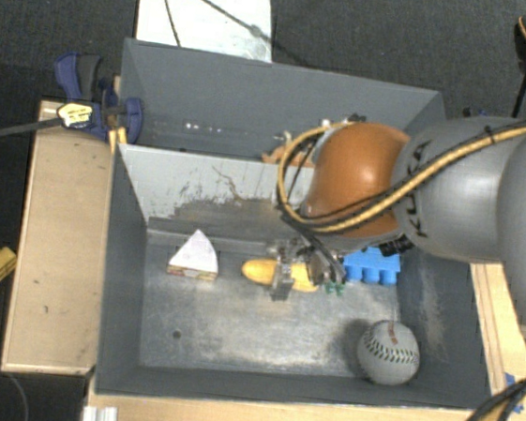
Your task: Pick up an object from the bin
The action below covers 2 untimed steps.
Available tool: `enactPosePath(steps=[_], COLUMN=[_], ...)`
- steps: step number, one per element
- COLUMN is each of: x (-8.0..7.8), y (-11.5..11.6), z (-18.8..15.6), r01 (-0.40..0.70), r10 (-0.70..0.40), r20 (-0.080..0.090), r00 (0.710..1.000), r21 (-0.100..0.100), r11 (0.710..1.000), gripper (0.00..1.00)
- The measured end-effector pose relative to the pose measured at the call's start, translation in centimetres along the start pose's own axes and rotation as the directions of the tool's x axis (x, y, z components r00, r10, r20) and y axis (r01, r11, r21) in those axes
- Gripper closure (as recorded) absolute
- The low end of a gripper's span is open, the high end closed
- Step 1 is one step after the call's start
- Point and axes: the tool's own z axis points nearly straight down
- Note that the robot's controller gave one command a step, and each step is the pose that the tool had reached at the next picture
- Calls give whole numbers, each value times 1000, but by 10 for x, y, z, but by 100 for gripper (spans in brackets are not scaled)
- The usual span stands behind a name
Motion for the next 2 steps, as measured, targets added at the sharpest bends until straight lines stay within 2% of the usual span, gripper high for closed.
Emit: enactPosePath(steps=[1, 2], x=[-1, 0], y=[0, 0], z=[-6, -10], r01=[-1, -2], r10=[1, 2], r20=[5, 0], r00=[1000, 1000], r21=[0, 0], r11=[1000, 1000], gripper=[100, 100])
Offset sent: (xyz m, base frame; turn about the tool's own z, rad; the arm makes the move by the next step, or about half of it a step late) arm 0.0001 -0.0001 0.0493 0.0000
